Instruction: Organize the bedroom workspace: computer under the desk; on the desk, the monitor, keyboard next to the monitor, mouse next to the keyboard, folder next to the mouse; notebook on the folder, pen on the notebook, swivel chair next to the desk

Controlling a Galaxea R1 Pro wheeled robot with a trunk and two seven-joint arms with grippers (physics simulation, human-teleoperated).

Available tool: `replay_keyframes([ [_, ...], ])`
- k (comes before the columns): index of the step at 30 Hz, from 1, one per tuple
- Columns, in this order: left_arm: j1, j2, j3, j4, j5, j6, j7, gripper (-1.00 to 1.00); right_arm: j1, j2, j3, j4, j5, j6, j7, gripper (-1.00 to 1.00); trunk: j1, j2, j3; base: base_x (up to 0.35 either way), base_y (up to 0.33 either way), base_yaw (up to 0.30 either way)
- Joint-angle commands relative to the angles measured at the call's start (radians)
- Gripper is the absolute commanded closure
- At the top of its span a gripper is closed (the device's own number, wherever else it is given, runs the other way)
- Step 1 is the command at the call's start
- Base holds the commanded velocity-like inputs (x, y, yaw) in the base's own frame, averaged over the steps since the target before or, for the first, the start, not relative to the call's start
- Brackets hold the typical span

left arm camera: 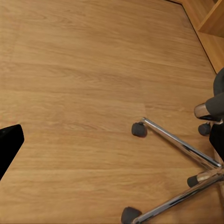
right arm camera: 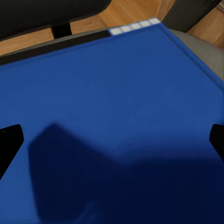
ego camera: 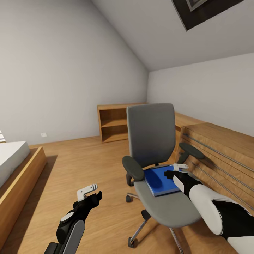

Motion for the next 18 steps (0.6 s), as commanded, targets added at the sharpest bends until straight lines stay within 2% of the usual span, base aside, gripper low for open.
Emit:
replay_keyframes([
  [1,-0.001,0.0,-0.001,-0.001,0.01,0.002,0.01,-1.0,0.0,0.0,-0.008,-0.001,0.002,0.005,-0.002,-1.0,0.0,0.0,-0.002,0.0,0.0,0.0],
  [18,-0.001,0.001,-0.003,-0.001,0.01,0.002,0.009,-1.0,0.0,0.0,-0.009,-0.002,0.002,0.008,-0.001,-1.0,0.0,0.0,-0.008,0.0,0.0,0.0],
])
